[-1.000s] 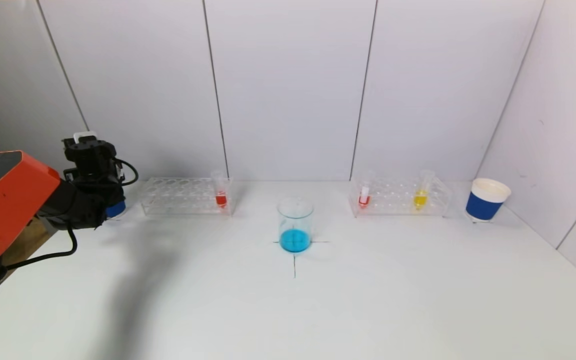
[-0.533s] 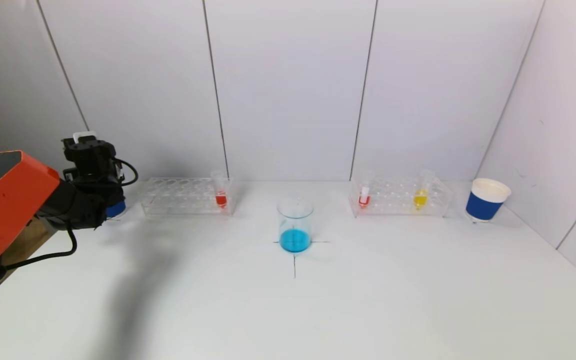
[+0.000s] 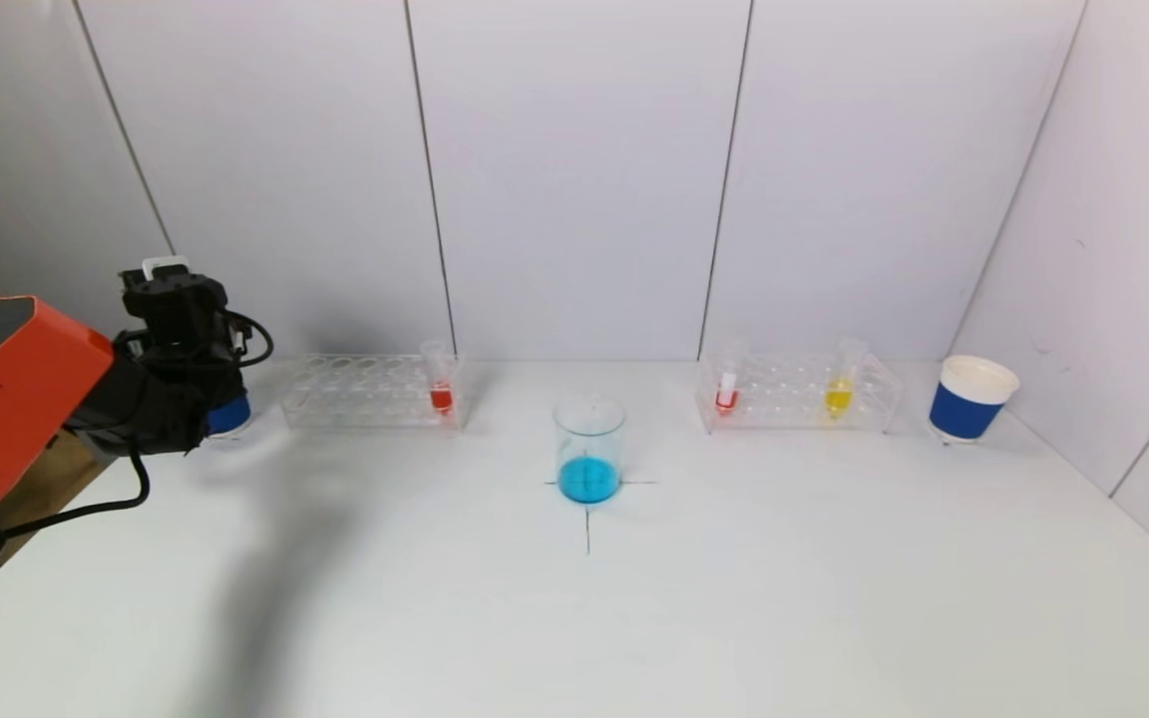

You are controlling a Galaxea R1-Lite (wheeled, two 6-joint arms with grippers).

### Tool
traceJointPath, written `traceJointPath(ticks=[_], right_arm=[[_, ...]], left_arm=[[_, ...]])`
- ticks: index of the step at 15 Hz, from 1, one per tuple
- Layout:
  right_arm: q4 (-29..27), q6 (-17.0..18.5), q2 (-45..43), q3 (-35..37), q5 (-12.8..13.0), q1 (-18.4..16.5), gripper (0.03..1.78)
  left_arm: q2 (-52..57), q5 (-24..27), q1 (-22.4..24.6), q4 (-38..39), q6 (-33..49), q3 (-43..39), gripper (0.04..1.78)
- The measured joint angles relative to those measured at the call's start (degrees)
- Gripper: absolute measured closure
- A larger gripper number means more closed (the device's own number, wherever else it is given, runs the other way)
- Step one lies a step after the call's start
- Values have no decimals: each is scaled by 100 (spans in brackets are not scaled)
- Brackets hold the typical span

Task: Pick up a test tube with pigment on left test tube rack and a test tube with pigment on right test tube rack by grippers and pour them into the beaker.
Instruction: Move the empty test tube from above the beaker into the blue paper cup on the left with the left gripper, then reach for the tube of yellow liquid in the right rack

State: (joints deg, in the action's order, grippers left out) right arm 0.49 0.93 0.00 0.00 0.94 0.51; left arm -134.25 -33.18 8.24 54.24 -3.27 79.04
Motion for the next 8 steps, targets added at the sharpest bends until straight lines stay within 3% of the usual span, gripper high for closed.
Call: traceJointPath(ticks=[4,8], right_arm=[[2,-2,0,0,0,0,4],[2,0,0,0,2,0,4]], left_arm=[[798,898,7,-140,21,-549,6],[2458,1999,-1,-909,99,-1502,6]])
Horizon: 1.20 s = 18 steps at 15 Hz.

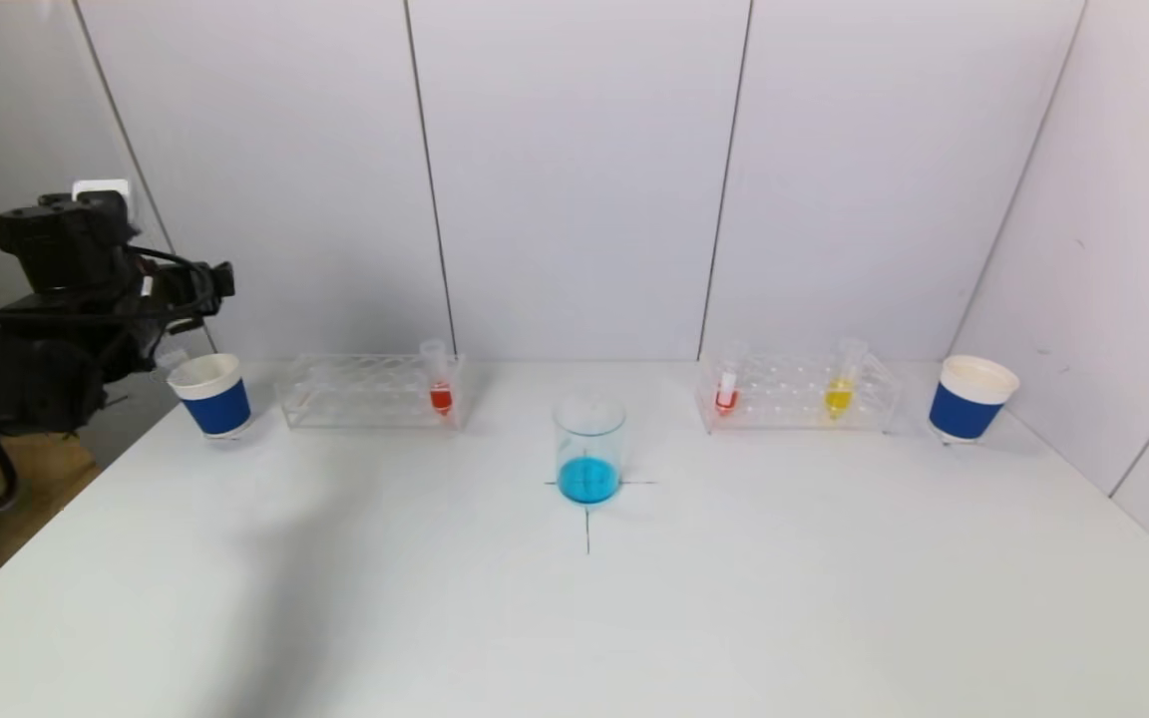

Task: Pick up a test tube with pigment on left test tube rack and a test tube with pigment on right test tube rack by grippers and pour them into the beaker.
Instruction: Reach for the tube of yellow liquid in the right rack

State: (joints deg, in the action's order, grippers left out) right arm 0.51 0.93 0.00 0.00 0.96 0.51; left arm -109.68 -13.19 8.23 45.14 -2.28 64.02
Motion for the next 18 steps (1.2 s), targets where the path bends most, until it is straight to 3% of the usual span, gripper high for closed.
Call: traceJointPath(ticks=[6,13,16,18], right_arm=[[0,0,0,0,0,0,4],[0,0,0,0,0,0,4],[0,0,0,0,0,0,4],[0,-2,0,0,0,0,4]], left_arm=[[3038,1624,-123,-1913,77,-1051,6],[6462,2854,-801,-5600,285,-1309,6],[7547,3044,-886,-6700,318,-1502,6],[8235,3042,-900,-6943,307,-1847,6]])
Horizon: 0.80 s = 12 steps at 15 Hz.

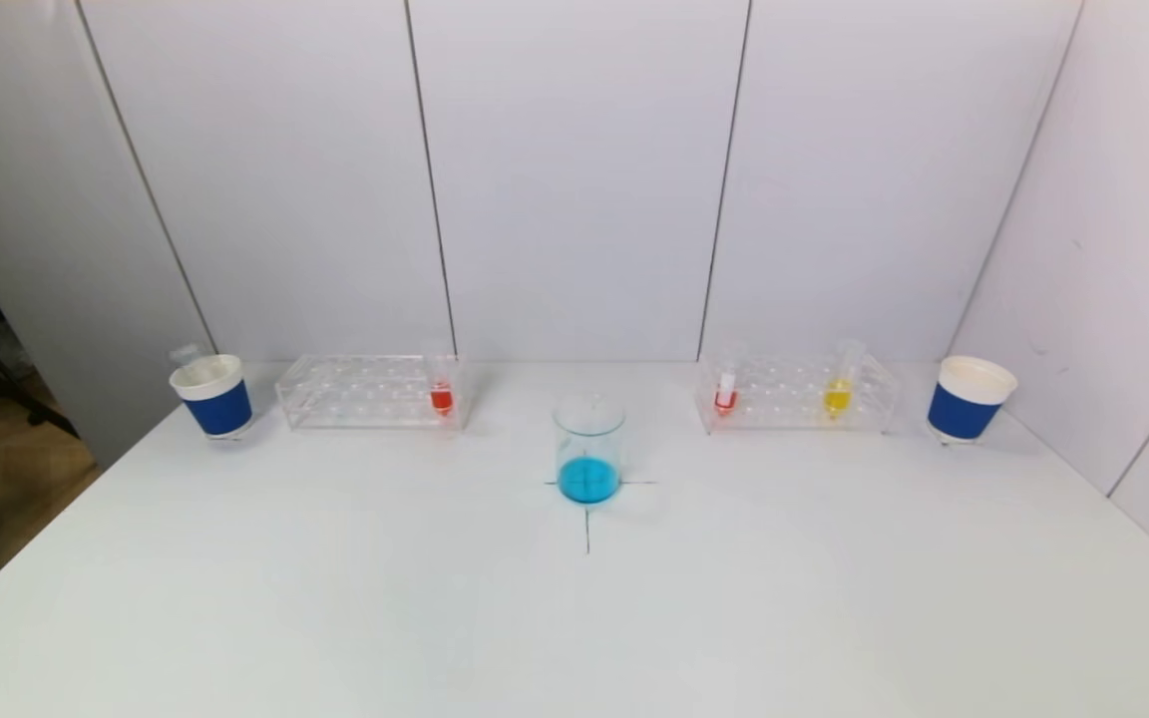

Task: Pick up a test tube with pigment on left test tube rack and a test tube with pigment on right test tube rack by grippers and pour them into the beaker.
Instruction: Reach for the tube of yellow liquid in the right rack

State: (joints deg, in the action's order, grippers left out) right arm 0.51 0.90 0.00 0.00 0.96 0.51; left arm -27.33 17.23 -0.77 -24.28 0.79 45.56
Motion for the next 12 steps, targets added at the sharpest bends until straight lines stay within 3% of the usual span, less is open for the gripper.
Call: traceJointPath(ticks=[4,7,12], right_arm=[[0,2,0,0,-2,0,4],[0,4,0,0,0,0,4],[0,6,0,0,0,0,4]], left_arm=[[1430,-34,2,-200,-50,-1014,6],[2306,-340,24,-137,-324,-1791,6],[2706,-885,33,577,-495,-3176,6]])
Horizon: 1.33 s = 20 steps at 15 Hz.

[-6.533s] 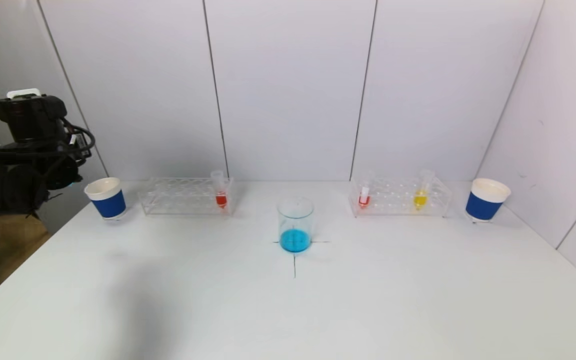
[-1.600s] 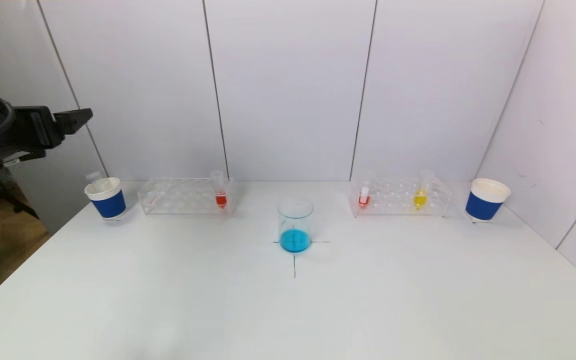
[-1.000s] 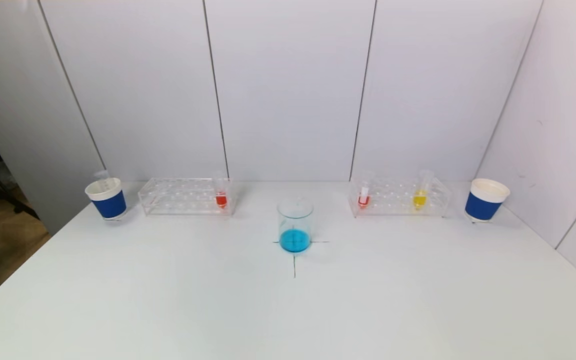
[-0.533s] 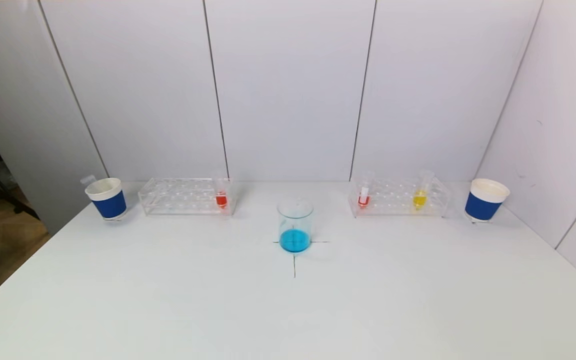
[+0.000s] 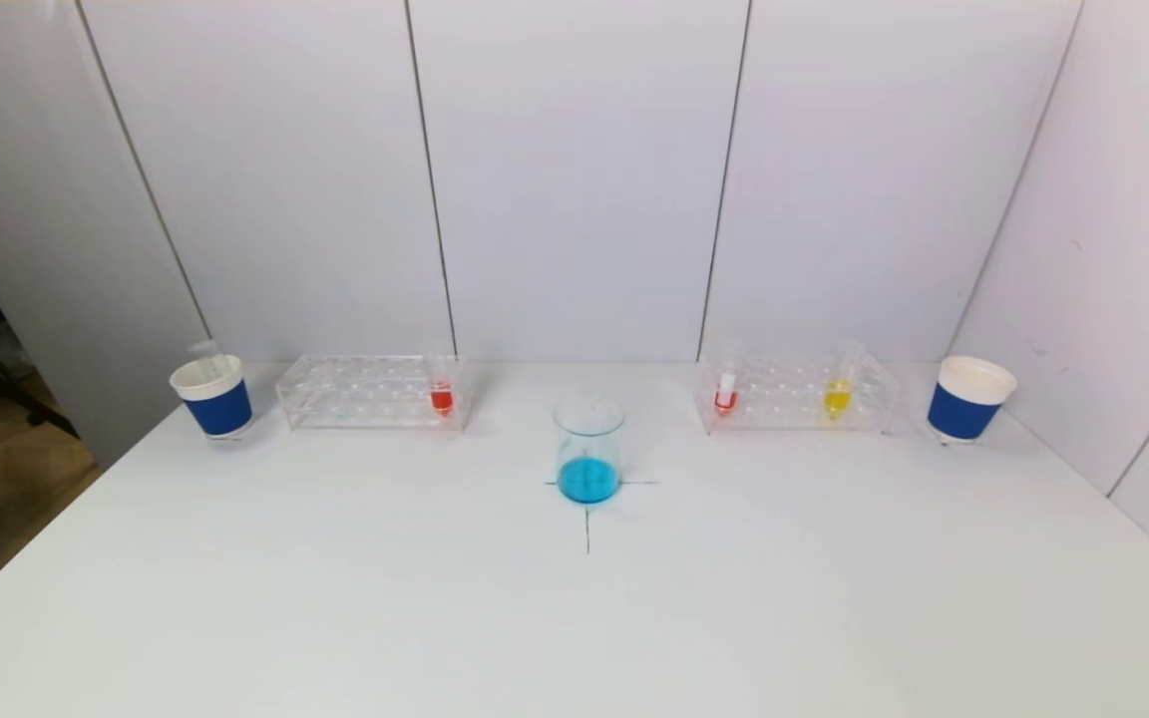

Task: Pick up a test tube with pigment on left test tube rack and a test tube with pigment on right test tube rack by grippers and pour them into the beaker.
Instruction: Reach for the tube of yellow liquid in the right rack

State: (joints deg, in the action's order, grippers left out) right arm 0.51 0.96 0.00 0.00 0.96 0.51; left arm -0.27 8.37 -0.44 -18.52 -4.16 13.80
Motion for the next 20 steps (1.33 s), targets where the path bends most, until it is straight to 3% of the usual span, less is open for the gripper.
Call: traceJointPath(ticks=[4,8,20], right_arm=[[0,0,0,0,0,0,4],[0,0,0,0,0,0,4],[0,0,0,0,-2,0,4]], left_arm=[[34,-162,0,1557,-44,-995,6],[34,-870,6,1775,83,-1325,6],[32,-842,9,1819,94,-1380,6]])
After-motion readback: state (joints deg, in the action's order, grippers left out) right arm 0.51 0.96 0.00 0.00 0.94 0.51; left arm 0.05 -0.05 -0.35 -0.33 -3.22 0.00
